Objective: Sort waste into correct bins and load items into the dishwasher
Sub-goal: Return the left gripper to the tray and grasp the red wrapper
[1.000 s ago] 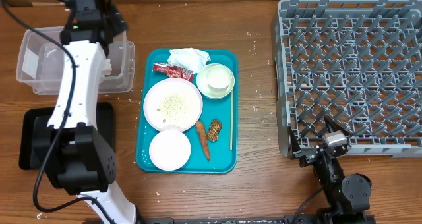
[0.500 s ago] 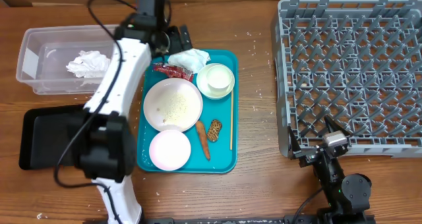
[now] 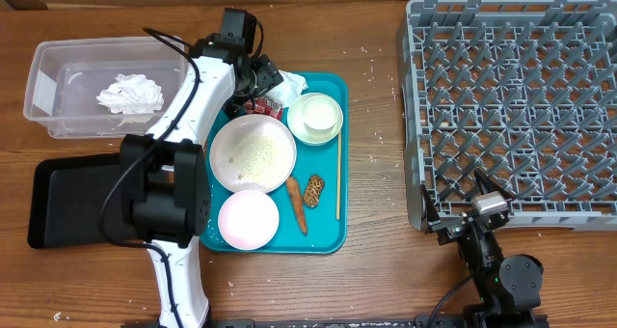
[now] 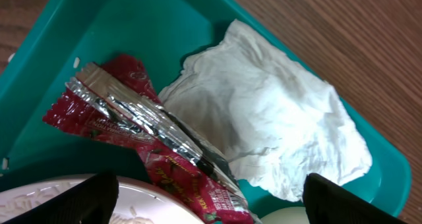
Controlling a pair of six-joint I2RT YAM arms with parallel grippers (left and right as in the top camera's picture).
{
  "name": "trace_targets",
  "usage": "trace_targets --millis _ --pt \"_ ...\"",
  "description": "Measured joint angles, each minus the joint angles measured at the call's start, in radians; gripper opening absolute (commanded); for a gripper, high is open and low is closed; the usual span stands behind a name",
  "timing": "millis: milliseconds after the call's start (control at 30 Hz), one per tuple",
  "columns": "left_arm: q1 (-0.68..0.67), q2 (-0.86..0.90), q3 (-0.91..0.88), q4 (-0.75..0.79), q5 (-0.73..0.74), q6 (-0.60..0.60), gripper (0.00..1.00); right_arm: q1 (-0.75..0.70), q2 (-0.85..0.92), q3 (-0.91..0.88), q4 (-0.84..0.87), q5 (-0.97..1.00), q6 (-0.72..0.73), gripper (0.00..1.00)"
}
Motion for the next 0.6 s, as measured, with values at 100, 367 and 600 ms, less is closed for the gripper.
trace_targets --millis 100,367,600 --pt "0.0 0.005 0.0 -0.011 -0.008 -0.029 0.8 0.0 0.0 0.0 0.0 0.0 0.0 1.0" --pt "0.0 0.006 0.0 -0.016 -0.063 -0.052 0.71 0.0 0.0 0.0 0.0 0.0 0.0 1.0" --pt "0.0 0.006 0.0 -0.016 -0.076 -0.063 0.7 0.0 0.0 0.0 0.0 0.0 0.0 1.0"
